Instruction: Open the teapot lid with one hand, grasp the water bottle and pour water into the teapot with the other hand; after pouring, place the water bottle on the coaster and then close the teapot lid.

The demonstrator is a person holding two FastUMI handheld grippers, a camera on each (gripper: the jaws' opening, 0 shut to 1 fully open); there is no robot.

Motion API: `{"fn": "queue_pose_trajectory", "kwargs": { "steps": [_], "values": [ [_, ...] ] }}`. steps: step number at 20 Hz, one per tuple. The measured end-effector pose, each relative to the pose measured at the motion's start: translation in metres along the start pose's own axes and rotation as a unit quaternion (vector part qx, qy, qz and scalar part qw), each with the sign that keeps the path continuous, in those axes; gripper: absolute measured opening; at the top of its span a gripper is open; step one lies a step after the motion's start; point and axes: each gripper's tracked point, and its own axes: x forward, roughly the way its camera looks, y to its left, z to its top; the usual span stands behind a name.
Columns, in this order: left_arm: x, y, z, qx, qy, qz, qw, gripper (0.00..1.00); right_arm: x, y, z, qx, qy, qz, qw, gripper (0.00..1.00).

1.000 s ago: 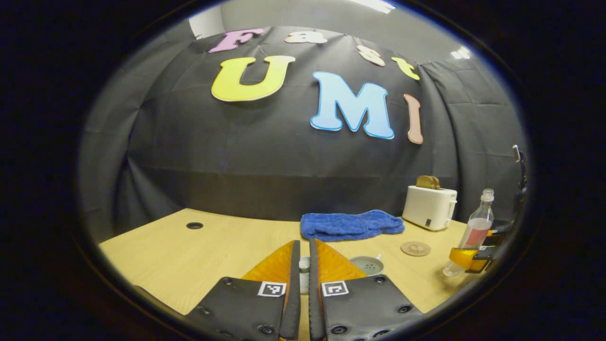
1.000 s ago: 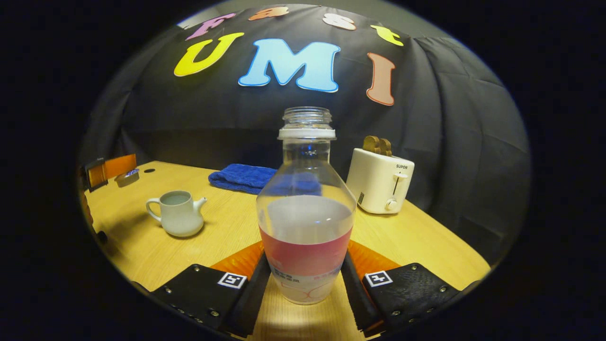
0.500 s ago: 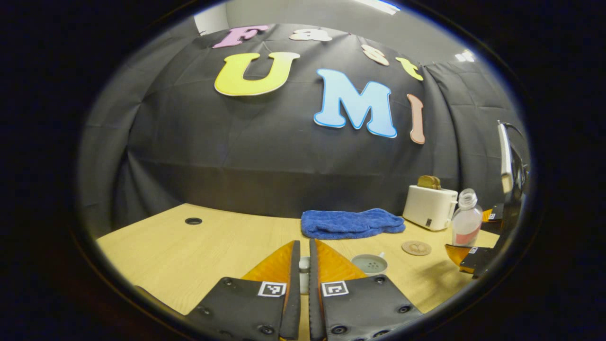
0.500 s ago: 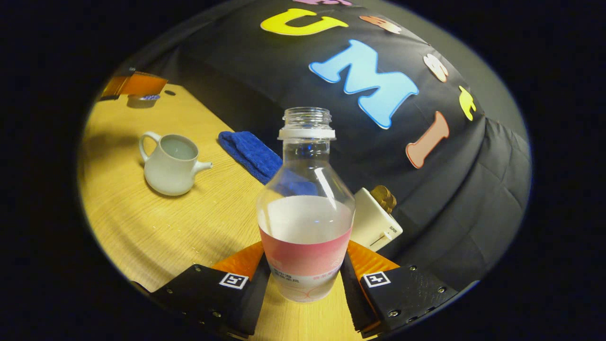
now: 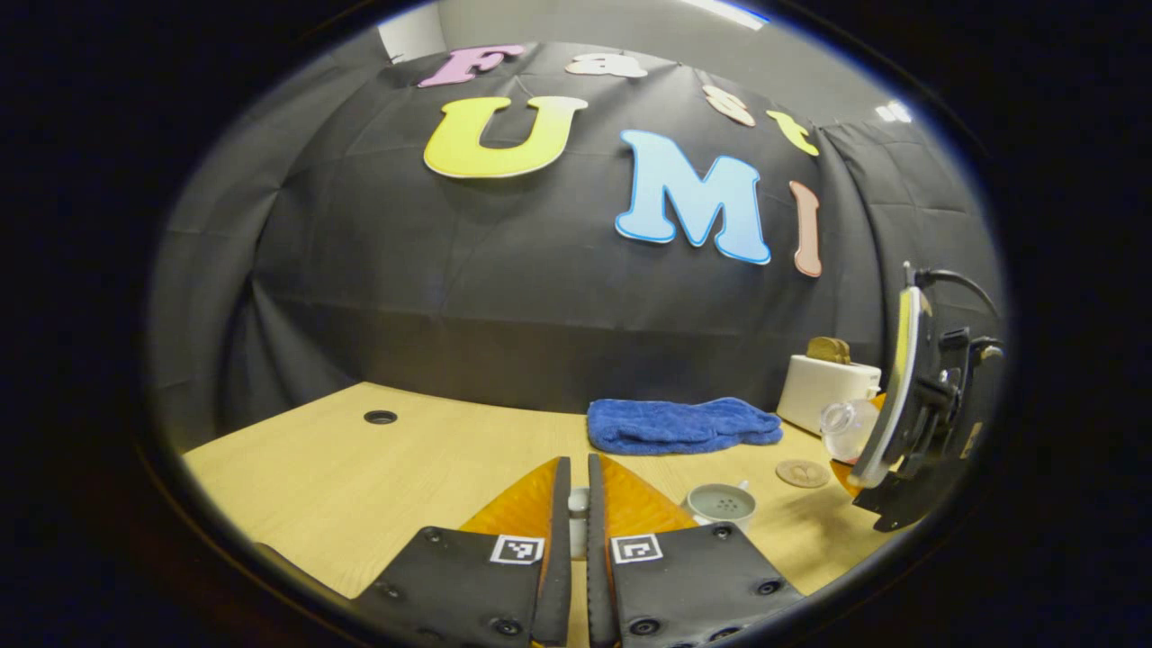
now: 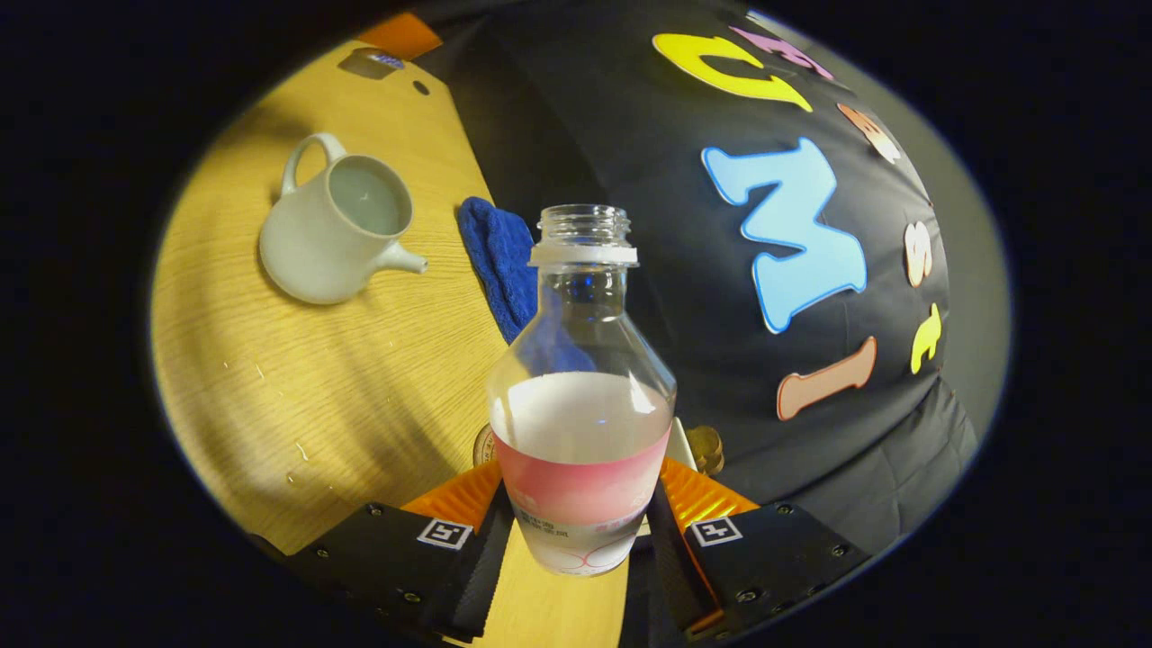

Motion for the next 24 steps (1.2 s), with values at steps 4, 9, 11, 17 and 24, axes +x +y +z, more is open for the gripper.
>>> {"fn": "queue_pose_trajectory", "kwargs": {
  "steps": [4,9,11,17,24],
  "values": [
    [-0.001,0.01,0.0,-0.008,0.0,0.007,1.0,0.14,0.007,-0.004,0.014,-0.084,-0.008,-0.005,0.996,0.73],
    [0.0,0.019,0.001,-0.018,0.001,0.014,1.0,0.14,0.013,-0.007,0.032,-0.147,-0.028,-0.006,0.989,0.73],
    [0.0,0.022,0.0,-0.02,0.002,0.016,1.0,0.14,0.014,-0.009,0.04,-0.178,-0.038,-0.013,0.983,0.73],
    [0.002,0.031,-0.005,-0.032,0.007,0.022,0.999,0.14,0.016,-0.01,0.048,-0.261,-0.053,-0.026,0.963,0.73],
    [0.003,0.034,-0.007,-0.038,0.012,0.025,0.999,0.13,0.016,-0.019,0.057,-0.322,-0.075,-0.051,0.942,0.73]
  ]
}}
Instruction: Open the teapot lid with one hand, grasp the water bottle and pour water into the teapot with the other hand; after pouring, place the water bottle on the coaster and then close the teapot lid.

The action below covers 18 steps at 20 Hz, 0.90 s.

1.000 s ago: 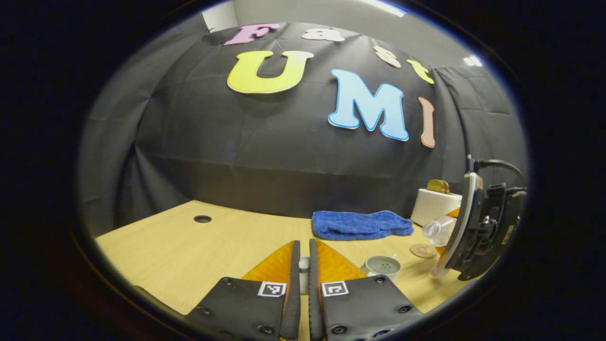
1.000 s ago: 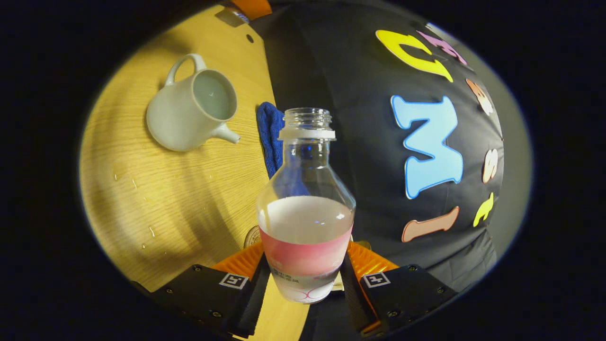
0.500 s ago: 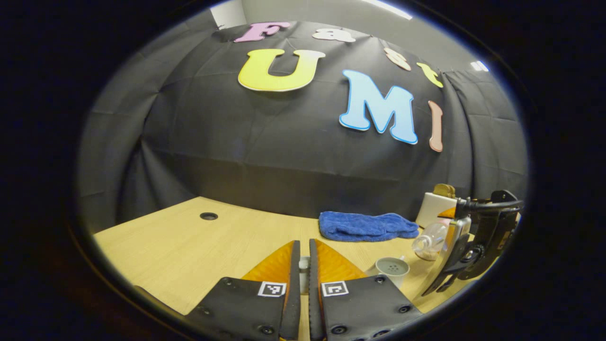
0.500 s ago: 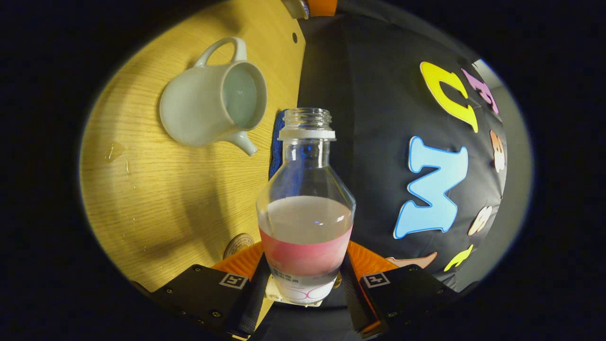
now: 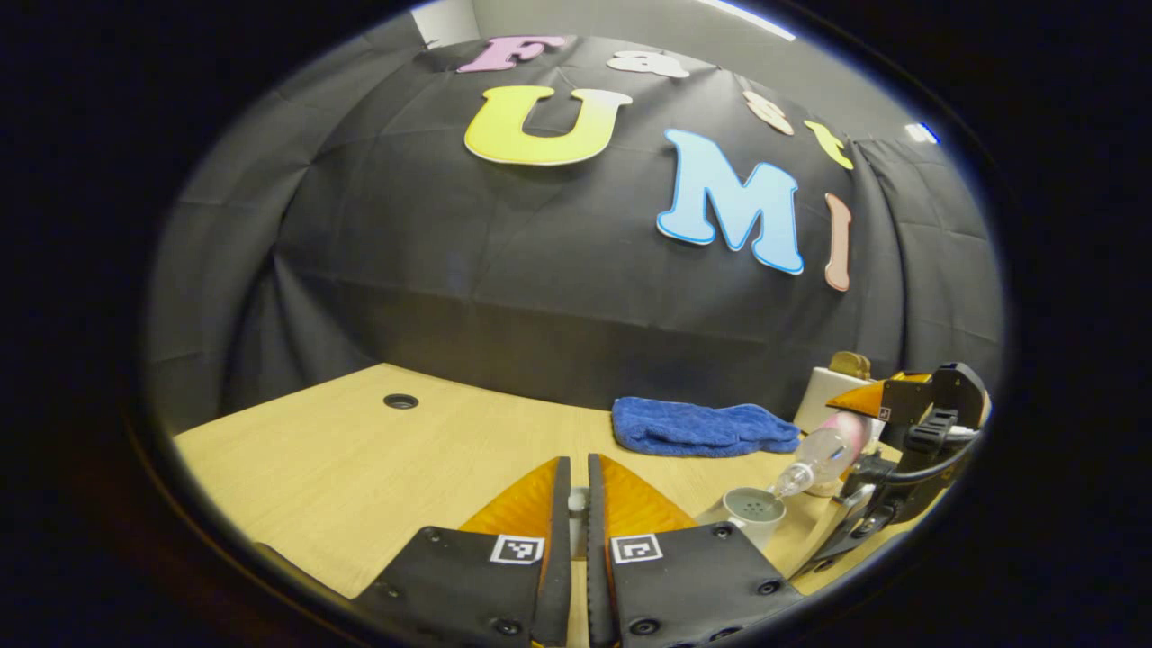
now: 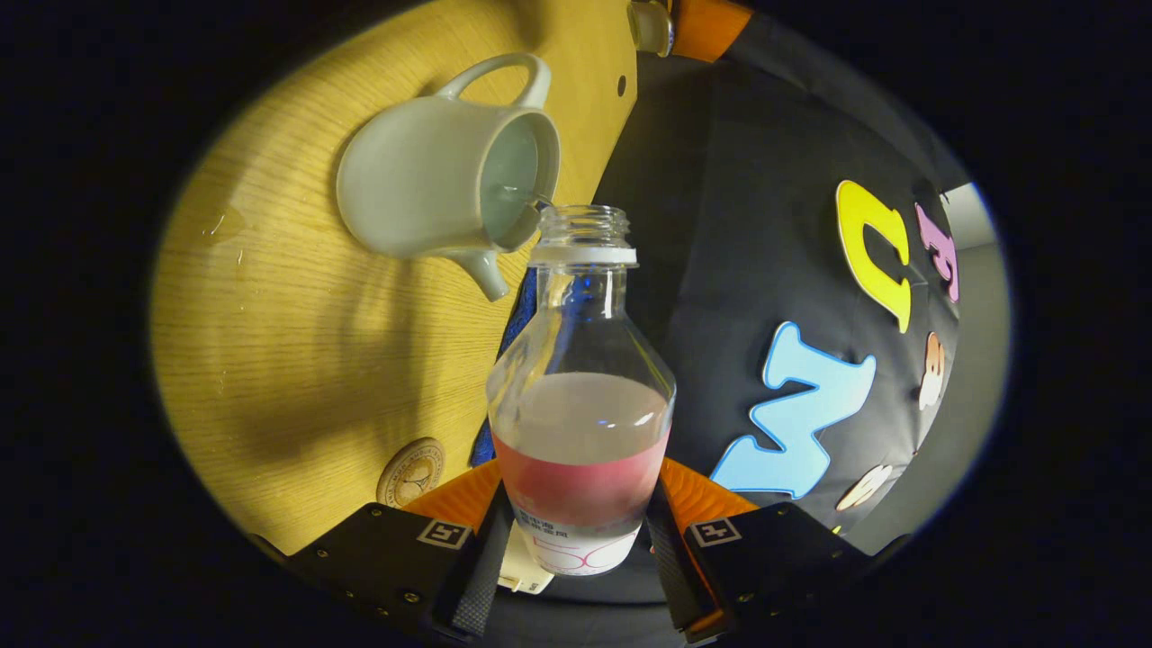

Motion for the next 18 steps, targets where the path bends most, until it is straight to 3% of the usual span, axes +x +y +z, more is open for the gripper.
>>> {"fn": "queue_pose_trajectory", "kwargs": {
  "steps": [8,9,12,18],
  "values": [
    [0.001,0.003,0.001,-0.006,0.001,0.001,1.0,0.13,0.001,-0.017,0.001,-0.072,-0.011,-0.05,0.996,0.72],
    [0.0,0.002,0.0,-0.008,0.001,0.0,1.0,0.14,0.001,-0.018,0.0,-0.078,-0.012,-0.054,0.995,0.76],
    [0.0,0.002,-0.002,-0.01,0.003,-0.001,1.0,0.14,0.004,-0.021,0.0,-0.087,-0.015,-0.058,0.994,0.73],
    [0.0,0.003,-0.002,-0.013,0.003,-0.002,1.0,0.14,0.009,-0.039,-0.002,-0.135,-0.02,-0.099,0.986,0.73]
  ]
}}
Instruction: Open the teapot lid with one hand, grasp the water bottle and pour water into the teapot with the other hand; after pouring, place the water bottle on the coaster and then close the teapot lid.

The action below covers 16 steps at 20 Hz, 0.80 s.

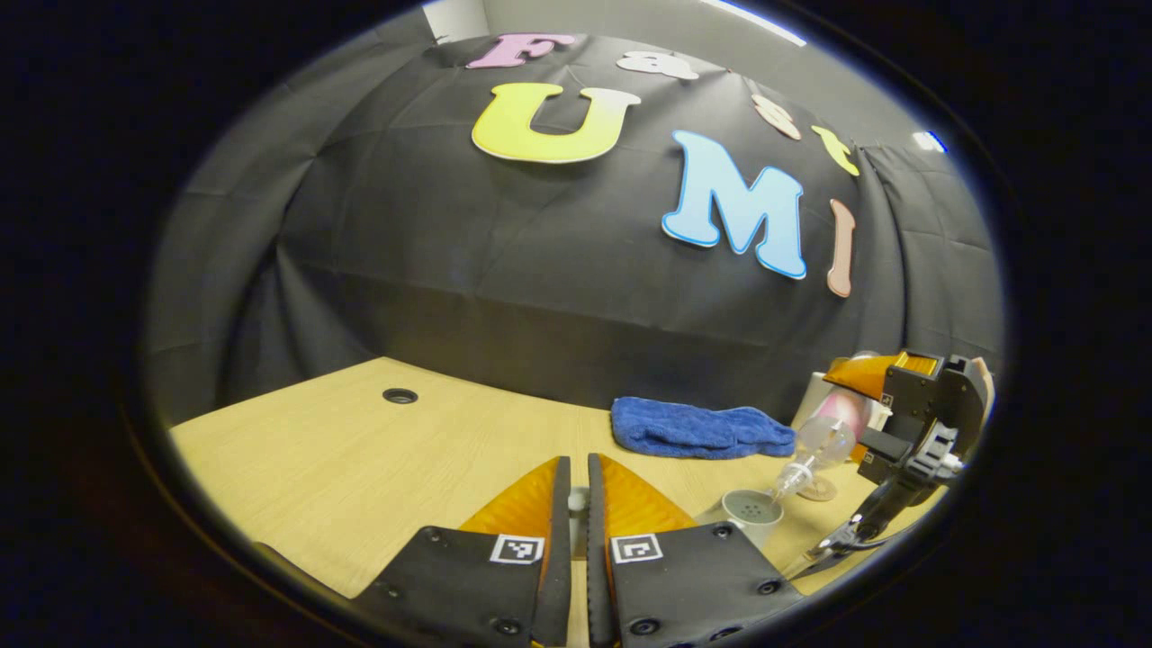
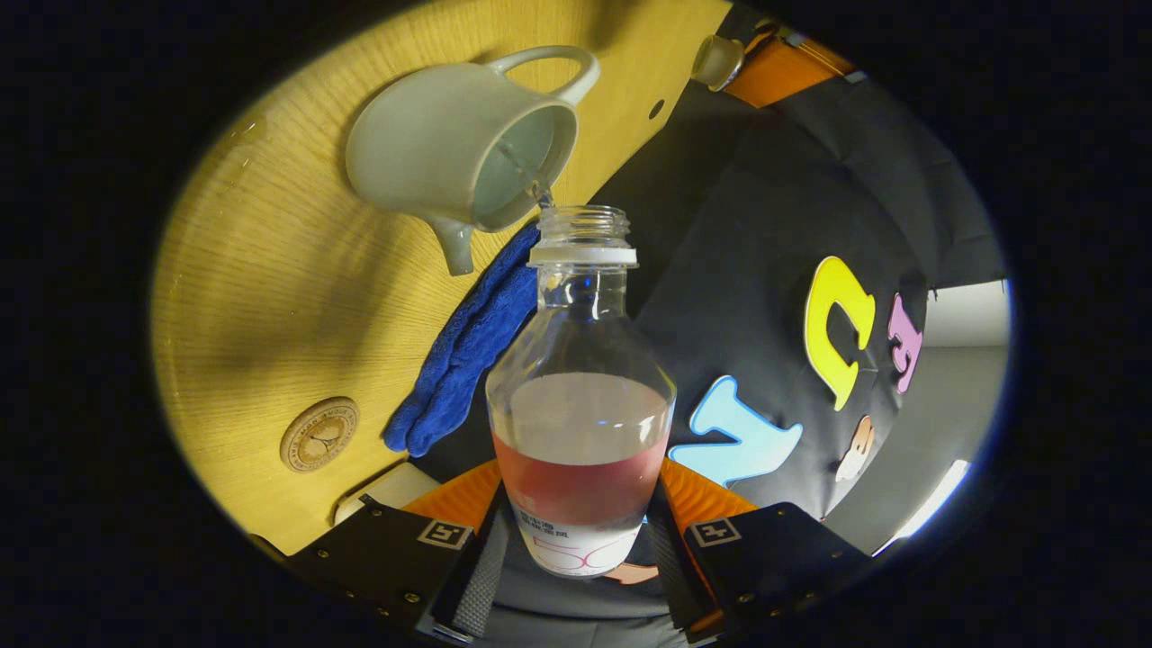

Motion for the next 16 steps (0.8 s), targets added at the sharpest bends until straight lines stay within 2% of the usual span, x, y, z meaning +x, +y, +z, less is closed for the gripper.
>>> {"fn": "queue_pose_trajectory", "kwargs": {
  "steps": [7,16],
  "values": [
    [0.0,0.002,0.0,-0.001,0.002,0.001,1.0,0.14,0.002,-0.021,0.008,-0.049,-0.008,-0.042,0.998,0.73],
    [0.001,0.001,-0.002,-0.002,0.004,0.002,1.0,0.14,0.001,-0.028,0.011,-0.082,-0.014,-0.067,0.994,0.72]
  ]
}}
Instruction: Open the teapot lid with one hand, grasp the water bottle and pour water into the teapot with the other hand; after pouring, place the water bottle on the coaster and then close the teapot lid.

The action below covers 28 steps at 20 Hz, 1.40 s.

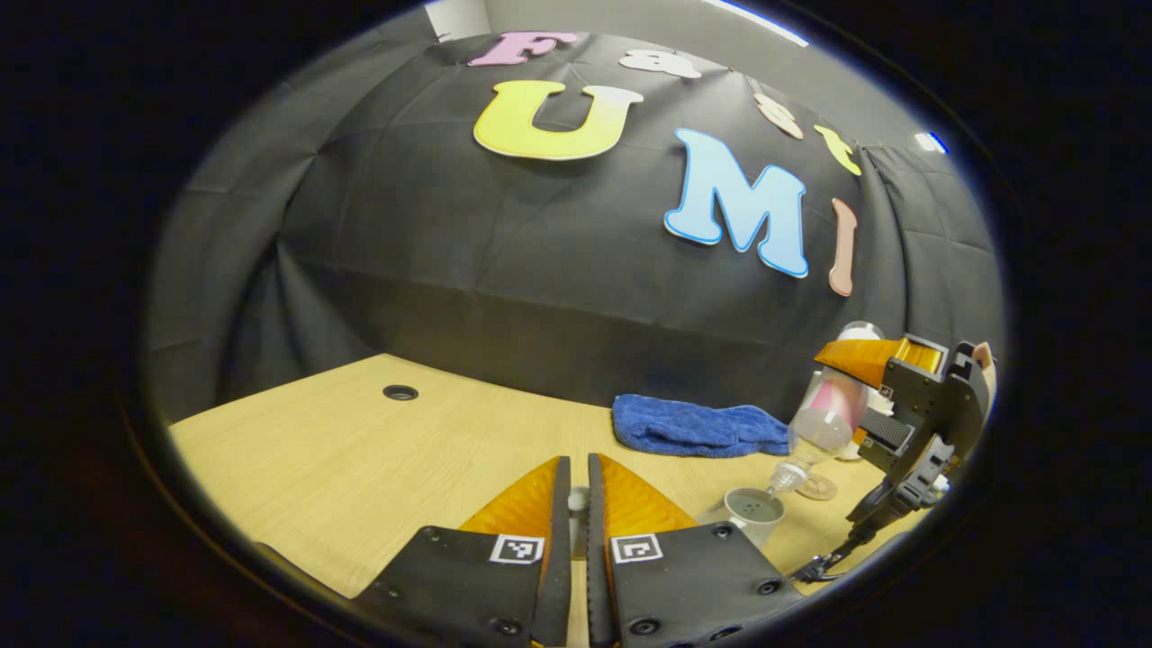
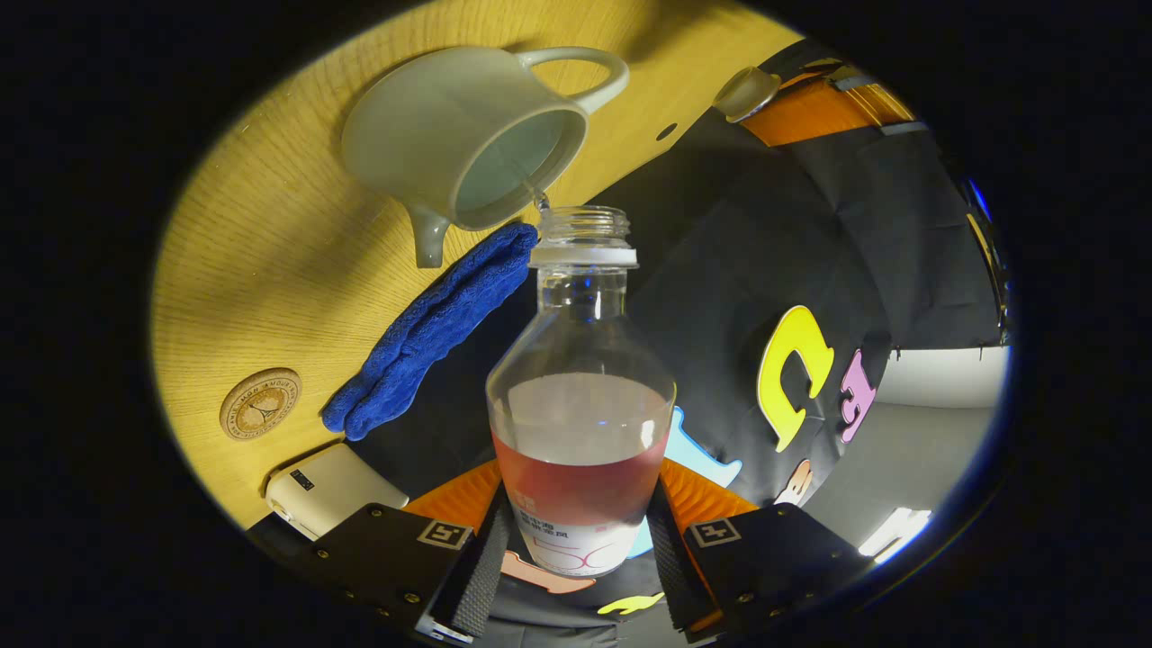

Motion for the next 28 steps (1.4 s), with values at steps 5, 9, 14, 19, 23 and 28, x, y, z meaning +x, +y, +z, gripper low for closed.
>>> {"fn": "queue_pose_trajectory", "kwargs": {
  "steps": [5,9,14,19,23,28],
  "values": [
    [-0.001,0.001,0.0,-0.001,0.0,0.0,1.0,0.14,0.001,-0.005,0.001,-0.013,-0.003,-0.014,1.0,0.72],
    [-0.001,0.001,0.001,-0.003,0.0,-0.001,1.0,0.14,0.0,-0.001,0.002,0.001,-0.007,-0.002,1.0,0.73],
    [-0.003,0.002,0.004,-0.007,-0.005,0.001,1.0,0.14,-0.003,0.025,0.004,0.09,-0.008,0.058,0.994,0.73],
    [-0.004,0.004,0.006,-0.008,-0.008,0.007,1.0,0.14,-0.026,0.063,0.012,0.287,-0.002,0.162,0.944,0.73],
    [-0.003,0.003,0.003,-0.012,-0.006,0.006,1.0,0.13,-0.028,0.083,0.015,0.38,0.01,0.189,0.905,0.73],
    [-0.002,0.003,0.001,-0.013,-0.003,0.007,1.0,0.14,-0.049,0.102,0.011,0.48,0.029,0.221,0.849,0.73]
  ]
}}
